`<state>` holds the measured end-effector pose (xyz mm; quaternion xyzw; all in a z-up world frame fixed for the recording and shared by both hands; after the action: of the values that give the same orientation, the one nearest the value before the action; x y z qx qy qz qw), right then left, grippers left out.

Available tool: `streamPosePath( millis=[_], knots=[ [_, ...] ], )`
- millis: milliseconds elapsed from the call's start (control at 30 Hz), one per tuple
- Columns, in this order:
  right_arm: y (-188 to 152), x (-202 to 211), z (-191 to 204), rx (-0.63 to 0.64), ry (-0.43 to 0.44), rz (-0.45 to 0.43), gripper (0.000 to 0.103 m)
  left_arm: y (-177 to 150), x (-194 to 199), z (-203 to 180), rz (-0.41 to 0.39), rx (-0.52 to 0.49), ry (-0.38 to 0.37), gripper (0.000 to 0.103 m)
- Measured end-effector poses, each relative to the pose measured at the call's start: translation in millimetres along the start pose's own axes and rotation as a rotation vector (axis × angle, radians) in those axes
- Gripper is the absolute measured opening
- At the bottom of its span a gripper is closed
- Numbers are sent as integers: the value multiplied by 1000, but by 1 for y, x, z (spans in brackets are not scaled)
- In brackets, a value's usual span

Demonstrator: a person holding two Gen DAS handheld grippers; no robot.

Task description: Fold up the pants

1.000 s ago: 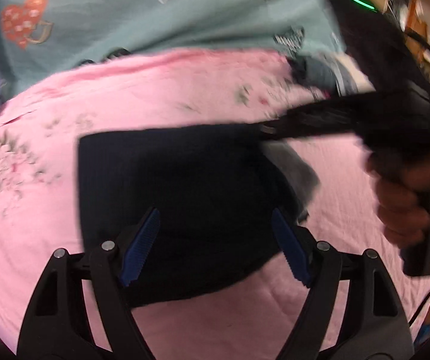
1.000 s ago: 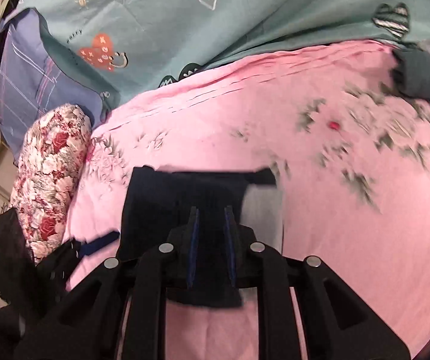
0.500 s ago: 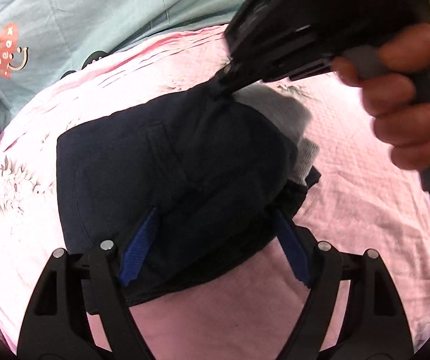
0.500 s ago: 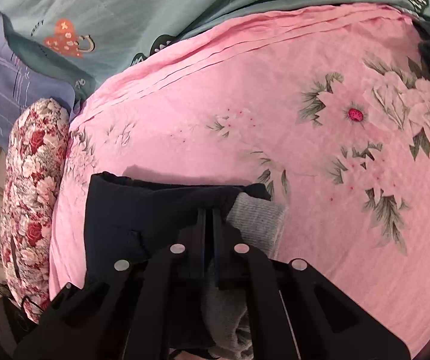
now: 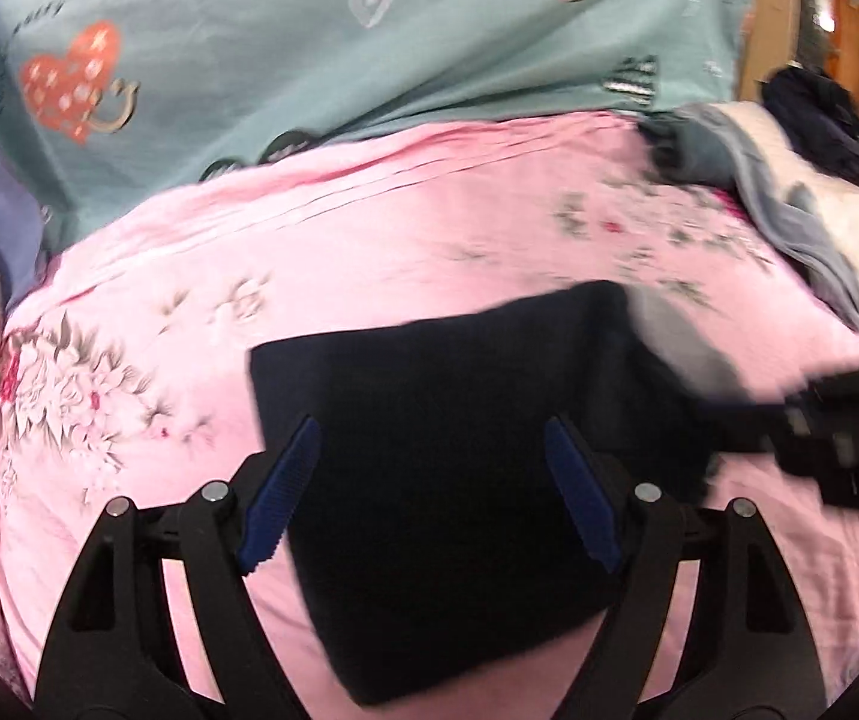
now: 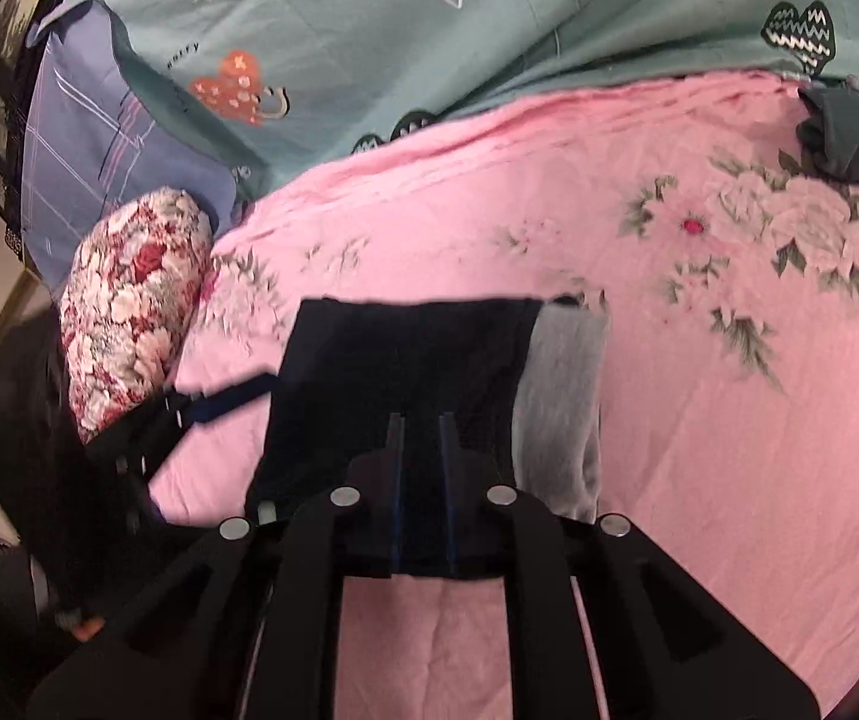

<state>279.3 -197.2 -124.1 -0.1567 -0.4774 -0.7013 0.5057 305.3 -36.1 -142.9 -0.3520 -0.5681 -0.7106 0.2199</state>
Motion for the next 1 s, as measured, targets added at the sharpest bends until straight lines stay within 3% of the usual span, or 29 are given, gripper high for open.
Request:
streamPosePath(
  millis=[67,133,300,500,633,800,867,1000],
  knots=[
    [-8,-12,-5,7,-33,45,11,1,-19,12,35,18,27,80],
    [-20,-26,-12,24,-89,104,10,-3,-40,24,86,35,35,86],
    [-26,-31,-19,21,-87,96,7,-10,-60,42,158,183,-30,93],
    [-24,-33,-17,42,-111,107,7,-12,-13,51,91,217,-11,90],
    [-18,-9,6,61,-119,67,16,-37,24,50,45,176,-23,90],
    [-26,-5,18,84,-123,44,24,-76,10,29,119,52,23,90],
    [-35,-26,4,74,-174,125,29,-80,12,32,132,91,27,90],
    [-39,-16,10,67,-167,103,32,-62,46,36,114,142,39,92]
  ],
)
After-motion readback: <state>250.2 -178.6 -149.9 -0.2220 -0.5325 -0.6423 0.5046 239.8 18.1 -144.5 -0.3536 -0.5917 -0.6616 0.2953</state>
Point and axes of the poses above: each gripper's, at about its wrist camera, not at the fingertips, and x roughly against the way its jaws point, z to its left, y to its top, the point moved 1 cm from there along -x, roughly the way its jaws point, and after that the axes turned 5 degrees about y, right-handed, at the moved point
